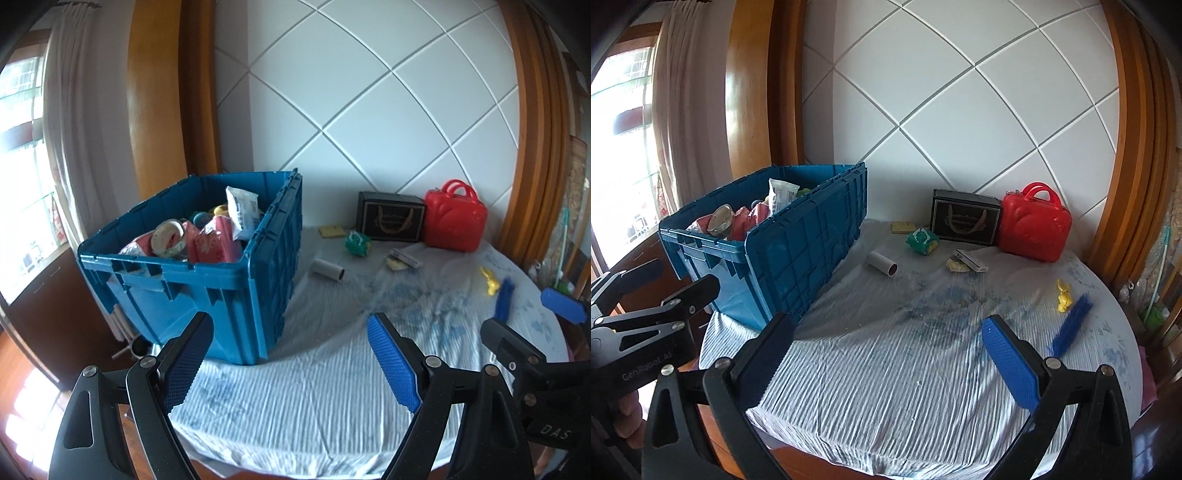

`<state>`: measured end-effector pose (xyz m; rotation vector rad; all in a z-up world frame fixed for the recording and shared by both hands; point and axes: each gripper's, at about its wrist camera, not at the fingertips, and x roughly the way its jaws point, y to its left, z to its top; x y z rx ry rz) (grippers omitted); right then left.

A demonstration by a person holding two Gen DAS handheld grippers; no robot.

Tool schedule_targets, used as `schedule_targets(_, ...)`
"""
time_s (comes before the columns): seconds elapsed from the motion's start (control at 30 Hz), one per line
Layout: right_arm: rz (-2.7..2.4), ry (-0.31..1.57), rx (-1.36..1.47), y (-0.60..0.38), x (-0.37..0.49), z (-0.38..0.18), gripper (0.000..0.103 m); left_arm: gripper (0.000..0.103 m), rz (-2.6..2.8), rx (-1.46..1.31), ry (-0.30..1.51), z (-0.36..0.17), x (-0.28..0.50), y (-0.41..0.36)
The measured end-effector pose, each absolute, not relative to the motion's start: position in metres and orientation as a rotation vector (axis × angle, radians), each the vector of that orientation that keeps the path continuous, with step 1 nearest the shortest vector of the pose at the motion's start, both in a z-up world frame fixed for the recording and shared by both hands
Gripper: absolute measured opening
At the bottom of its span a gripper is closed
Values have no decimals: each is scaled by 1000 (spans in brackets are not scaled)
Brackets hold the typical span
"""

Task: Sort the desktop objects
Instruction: 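Move both tools back from the crate over the bed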

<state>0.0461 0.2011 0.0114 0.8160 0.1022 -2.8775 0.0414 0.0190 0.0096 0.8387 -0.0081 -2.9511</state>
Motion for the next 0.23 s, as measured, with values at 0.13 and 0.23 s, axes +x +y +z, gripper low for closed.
schedule_targets(0.13,-2894,92,817,198,55,12,103,86,-2960,832,4,11,51,13)
schedule_targets(0.23,-2901,88,819,196,58,12,103,86,-2962,813,-3,12,57,11)
